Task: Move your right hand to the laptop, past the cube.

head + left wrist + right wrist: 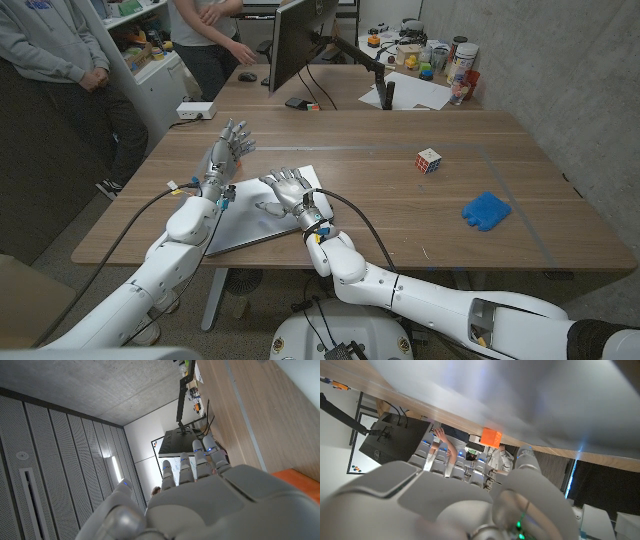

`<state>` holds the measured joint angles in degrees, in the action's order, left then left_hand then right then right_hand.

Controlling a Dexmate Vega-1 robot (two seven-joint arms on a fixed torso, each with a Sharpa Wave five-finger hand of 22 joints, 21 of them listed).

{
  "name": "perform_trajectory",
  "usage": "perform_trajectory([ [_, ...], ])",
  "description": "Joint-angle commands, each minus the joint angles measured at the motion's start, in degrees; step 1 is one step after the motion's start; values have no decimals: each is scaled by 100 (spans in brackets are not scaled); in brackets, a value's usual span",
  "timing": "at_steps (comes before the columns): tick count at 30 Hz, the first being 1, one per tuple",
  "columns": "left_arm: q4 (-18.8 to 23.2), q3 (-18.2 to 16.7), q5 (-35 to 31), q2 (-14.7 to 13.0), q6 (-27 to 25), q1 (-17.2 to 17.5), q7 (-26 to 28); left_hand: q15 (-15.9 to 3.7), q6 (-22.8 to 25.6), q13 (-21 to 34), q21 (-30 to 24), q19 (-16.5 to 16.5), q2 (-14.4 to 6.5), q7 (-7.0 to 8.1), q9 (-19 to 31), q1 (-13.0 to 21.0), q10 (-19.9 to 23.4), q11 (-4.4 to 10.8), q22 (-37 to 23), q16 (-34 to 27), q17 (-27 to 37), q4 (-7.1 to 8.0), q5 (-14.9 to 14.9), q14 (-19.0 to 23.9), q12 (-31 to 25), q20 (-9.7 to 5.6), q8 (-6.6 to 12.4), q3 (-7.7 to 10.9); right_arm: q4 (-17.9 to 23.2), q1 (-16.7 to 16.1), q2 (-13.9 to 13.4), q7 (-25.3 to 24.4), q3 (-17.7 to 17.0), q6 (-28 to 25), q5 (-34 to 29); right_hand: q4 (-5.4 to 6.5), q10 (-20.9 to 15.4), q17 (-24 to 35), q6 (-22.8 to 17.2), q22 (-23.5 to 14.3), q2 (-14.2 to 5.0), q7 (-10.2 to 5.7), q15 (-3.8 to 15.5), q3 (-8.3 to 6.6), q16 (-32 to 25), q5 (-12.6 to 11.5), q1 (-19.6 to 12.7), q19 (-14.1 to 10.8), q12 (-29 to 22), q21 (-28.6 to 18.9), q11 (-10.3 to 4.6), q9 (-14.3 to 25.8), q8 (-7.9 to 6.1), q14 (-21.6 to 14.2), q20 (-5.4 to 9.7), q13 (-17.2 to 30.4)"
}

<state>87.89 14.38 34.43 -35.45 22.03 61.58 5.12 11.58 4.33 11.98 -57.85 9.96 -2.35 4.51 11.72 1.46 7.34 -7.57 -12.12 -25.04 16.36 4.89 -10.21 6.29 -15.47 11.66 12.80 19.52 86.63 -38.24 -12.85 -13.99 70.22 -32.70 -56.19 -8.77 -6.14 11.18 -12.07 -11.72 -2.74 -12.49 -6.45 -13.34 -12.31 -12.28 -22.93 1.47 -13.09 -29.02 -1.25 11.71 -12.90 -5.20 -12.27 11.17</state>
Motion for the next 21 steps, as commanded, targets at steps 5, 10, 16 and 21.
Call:
perform_trajectory([
  [5,-131,55,-2,53,0,-101,-40,15,37,14,19,303,-23,38,19,3,43,2,-30,5,22,-3,-22,22,-18,57,19,-14,-55,139,-32,-17,87,41,206,46,63,12,117,11,-61,-9,18,-9,29,0,29,21,75,43,-20,3,66,47,-27,-7],
  [10,-172,59,18,63,15,-118,-66,14,52,13,21,299,-25,42,18,21,51,14,-31,4,20,-11,-27,34,-18,57,21,-11,-73,165,-26,-13,124,67,230,49,45,4,178,13,-89,-10,38,-21,35,-6,39,28,80,66,-9,-3,105,62,-27,-20],
  [16,-204,54,38,67,34,-125,-86,14,74,12,23,295,-25,25,18,35,78,13,-31,4,18,-20,-32,42,-26,57,27,-9,-82,189,-19,-12,143,80,264,50,151,-5,215,13,-113,-11,56,-32,59,-13,48,32,133,88,-102,-8,130,117,-27,-33],
  [21,-229,48,46,62,53,-127,-103,14,69,12,24,293,-28,35,18,41,74,12,-32,6,17,-22,-34,43,-23,57,23,-8,-110,206,6,-6,178,80,266,47,100,-11,234,11,-117,-11,43,-34,52,-15,60,31,119,103,-92,-9,141,96,-27,-39],
])
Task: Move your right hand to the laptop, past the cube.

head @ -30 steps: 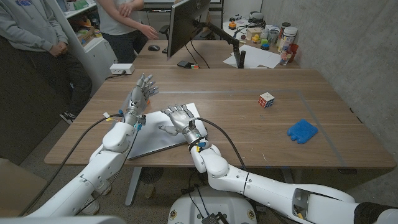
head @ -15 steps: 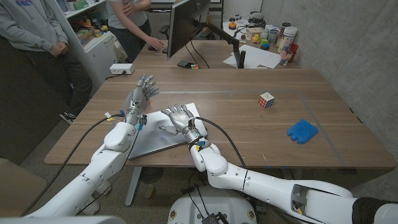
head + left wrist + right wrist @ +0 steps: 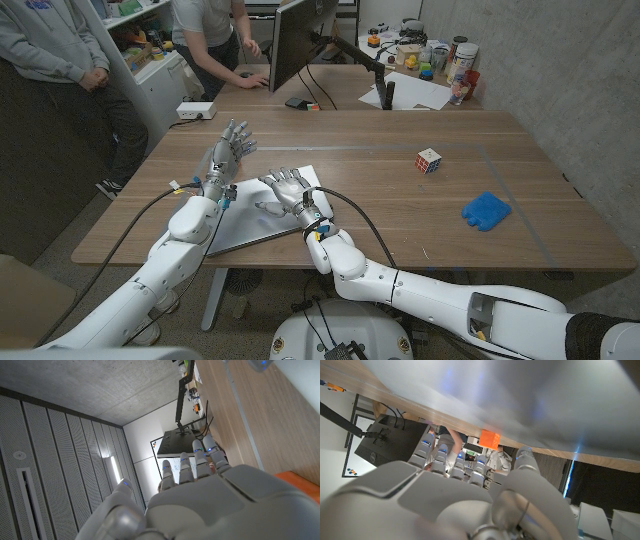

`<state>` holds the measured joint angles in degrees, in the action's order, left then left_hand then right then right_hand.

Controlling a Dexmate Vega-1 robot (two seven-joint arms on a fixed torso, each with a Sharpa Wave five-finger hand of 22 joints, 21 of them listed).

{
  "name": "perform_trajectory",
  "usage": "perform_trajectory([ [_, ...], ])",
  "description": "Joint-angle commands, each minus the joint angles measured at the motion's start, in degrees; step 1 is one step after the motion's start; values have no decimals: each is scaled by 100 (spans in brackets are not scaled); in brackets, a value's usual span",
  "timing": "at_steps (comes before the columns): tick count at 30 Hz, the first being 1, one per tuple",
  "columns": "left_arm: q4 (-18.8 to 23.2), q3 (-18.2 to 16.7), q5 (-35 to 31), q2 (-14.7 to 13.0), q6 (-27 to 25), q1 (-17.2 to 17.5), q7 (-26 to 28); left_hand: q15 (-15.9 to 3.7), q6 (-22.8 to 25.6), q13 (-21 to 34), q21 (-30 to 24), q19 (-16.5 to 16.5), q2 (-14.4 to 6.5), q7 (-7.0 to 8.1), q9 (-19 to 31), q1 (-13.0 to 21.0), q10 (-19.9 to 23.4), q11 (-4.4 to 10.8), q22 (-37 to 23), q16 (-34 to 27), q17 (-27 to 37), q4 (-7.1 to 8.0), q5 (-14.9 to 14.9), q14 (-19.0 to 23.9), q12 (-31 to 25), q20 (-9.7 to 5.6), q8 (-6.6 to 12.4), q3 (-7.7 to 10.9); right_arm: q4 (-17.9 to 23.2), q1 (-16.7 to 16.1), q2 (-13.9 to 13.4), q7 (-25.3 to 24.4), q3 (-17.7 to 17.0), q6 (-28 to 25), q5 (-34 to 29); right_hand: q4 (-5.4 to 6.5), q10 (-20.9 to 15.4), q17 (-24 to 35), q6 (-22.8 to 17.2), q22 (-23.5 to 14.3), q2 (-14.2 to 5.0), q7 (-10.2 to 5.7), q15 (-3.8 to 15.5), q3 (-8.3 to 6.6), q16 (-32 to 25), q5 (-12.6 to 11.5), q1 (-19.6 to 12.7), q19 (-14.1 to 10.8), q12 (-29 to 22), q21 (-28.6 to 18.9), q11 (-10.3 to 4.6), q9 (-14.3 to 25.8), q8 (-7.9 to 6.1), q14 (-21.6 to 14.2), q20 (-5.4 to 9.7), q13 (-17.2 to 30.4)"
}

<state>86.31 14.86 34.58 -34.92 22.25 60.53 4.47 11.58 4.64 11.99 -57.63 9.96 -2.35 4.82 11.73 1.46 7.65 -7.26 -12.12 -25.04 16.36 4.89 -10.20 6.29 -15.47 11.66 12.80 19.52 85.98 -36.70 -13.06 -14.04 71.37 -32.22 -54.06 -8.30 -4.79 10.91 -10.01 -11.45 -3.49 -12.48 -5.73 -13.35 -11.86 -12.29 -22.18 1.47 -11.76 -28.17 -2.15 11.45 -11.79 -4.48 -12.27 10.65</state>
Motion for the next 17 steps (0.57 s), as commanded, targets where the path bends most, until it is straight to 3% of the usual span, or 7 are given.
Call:
perform_trajectory([
  [1,-75,-2,42,9,33,-23,-48,13,41,11,3,292,-29,4,17,42,46,-23,-32,5,18,-23,-35,46,-23,57,23,-8,-43,58,25,5,65,47,65,1,-31,15,29,-16,-42,-12,-24,-33,7,-14,-15,31,-12,19,0,18,30,25,-27,13],
  [4,-85,-3,51,5,28,-24,-58,12,61,11,4,290,-32,7,17,50,68,-13,-32,1,17,-27,-39,61,-31,57,29,-5,-51,61,34,-1,67,53,86,11,89,11,55,-17,-77,-12,27,-44,32,-24,-1,32,41,35,-79,15,44,91,-27,3],
  [17,-173,10,87,20,49,-67,-124,8,91,12,7,274,-46,8,17,99,100,-23,-34,-1,11,-59,-60,88,-39,57,33,13,-91,85,55,-24,89,97,155,27,164,-4,171,-14,-148,-10,46,-59,35,-44,49,42,61,88,-96,5,78,128,-27,-20],
])
